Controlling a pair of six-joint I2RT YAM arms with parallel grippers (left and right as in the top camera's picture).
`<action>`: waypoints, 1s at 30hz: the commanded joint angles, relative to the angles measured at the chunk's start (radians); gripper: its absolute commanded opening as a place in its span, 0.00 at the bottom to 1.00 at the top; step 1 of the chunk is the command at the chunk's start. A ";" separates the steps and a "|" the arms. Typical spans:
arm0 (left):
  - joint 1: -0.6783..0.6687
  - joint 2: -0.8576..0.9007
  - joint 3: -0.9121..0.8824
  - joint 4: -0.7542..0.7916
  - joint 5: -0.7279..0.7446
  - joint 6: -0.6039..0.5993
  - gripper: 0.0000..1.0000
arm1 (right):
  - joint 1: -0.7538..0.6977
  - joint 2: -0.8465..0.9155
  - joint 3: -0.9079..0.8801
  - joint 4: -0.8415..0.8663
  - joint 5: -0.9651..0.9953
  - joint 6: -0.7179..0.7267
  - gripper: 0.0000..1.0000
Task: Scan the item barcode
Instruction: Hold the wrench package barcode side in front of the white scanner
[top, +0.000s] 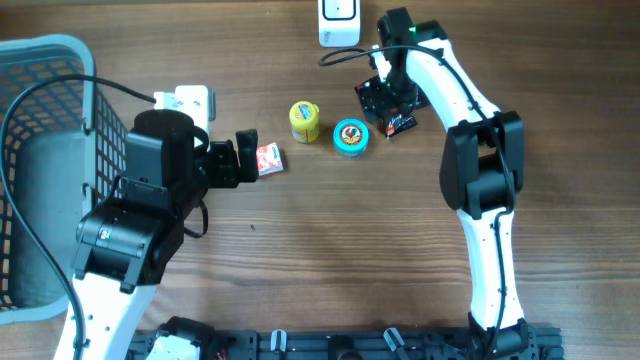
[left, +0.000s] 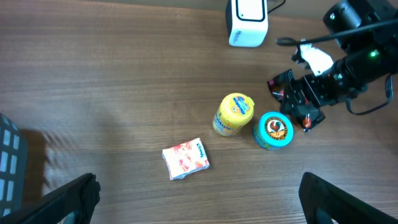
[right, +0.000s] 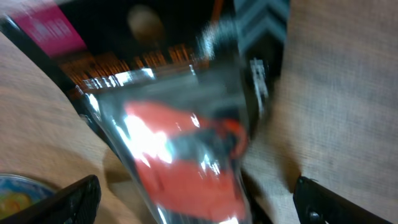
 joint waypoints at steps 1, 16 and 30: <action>0.006 0.000 0.020 0.001 -0.016 -0.005 1.00 | 0.014 0.028 0.014 0.026 -0.016 -0.021 1.00; 0.006 0.000 0.020 0.000 -0.017 -0.005 1.00 | 0.023 0.029 0.014 0.014 -0.016 -0.016 0.46; 0.006 0.000 0.020 0.001 -0.017 -0.005 1.00 | 0.024 0.029 0.025 0.047 -0.016 -0.009 0.36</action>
